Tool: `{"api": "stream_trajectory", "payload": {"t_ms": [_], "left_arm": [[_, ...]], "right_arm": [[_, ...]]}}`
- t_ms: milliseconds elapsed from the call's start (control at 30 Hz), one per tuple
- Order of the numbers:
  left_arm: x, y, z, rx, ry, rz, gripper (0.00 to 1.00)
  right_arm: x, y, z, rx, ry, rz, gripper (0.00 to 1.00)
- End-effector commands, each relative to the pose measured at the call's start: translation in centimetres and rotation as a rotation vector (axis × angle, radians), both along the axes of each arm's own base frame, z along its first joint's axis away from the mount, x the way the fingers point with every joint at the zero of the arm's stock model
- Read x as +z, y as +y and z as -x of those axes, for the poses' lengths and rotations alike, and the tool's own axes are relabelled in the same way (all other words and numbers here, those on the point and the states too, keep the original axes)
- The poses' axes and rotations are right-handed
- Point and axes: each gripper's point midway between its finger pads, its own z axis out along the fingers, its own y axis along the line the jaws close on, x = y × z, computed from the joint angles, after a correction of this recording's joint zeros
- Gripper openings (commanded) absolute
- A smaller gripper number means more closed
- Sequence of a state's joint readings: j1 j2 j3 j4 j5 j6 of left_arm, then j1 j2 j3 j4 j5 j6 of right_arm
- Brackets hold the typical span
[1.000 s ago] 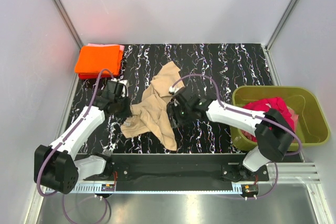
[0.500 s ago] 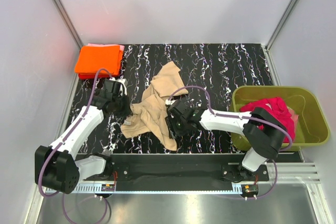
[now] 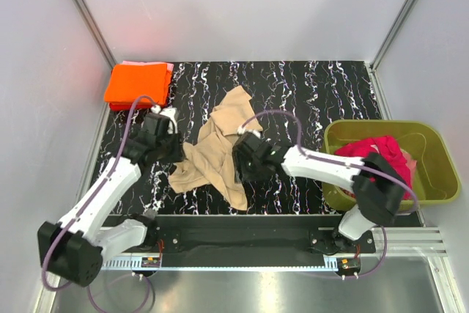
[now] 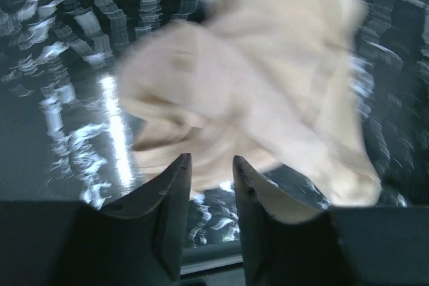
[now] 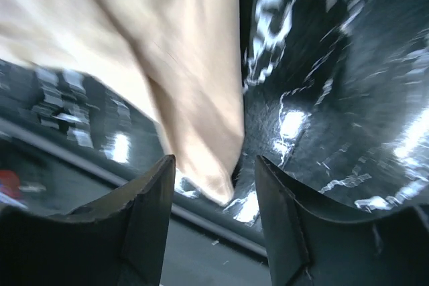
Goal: Fold and stack the t-shirts
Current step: Flatten the tshirt out
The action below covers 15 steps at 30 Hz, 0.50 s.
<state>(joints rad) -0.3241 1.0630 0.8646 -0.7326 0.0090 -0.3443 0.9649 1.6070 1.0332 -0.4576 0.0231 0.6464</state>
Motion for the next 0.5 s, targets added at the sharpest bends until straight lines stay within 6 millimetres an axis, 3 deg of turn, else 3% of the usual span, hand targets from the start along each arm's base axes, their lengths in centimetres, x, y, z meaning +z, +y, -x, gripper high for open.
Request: {"api": "stream_trajectory", "payload": {"t_ms": [0, 33, 100, 133, 200, 233, 300, 367, 467], "left_arm": [[4.5, -4.3, 0.8, -0.089, -0.135, 0.094, 0.33], [4.5, -6.7, 2.2, -0.132, -0.120, 0.137, 0.33], [4.2, -9.3, 3.2, -0.173, -0.103, 0.176, 0.32], [4.0, -11.5, 4.7, -0.216, -0.082, 0.207, 0.32], [3.0, -14.0, 5.7, -0.238, -0.044, 0.230, 0.33], [2.6, -15.7, 7.2, -0.293, -0.030, 0.227, 0.33], [1.1, -18.0, 8.1, -0.327, 0.003, 0.212, 0.33], [-0.1, -20.6, 9.6, -0.372, 0.027, 0.207, 0.32], [-1.0, -22.7, 11.2, -0.398, 0.045, 0.192, 0.31]], "right_arm": [[9.4, -2.9, -5.9, -0.255, -0.158, -0.105, 0.58], [11.1, -4.0, -6.6, -0.284, -0.160, -0.148, 0.58], [12.8, -6.1, -8.2, -0.341, -0.185, -0.171, 0.57], [14.1, -8.7, -9.8, -0.417, -0.216, -0.175, 0.57], [16.3, -10.8, -10.8, -0.452, -0.265, -0.194, 0.57], [16.9, -12.2, -11.5, -0.485, -0.279, -0.196, 0.57], [18.4, -13.3, -11.8, -0.491, -0.315, -0.211, 0.58], [18.9, -13.7, -11.8, -0.489, -0.328, -0.215, 0.58], [18.8, -13.6, -11.4, -0.476, -0.314, -0.229, 0.58]]}}
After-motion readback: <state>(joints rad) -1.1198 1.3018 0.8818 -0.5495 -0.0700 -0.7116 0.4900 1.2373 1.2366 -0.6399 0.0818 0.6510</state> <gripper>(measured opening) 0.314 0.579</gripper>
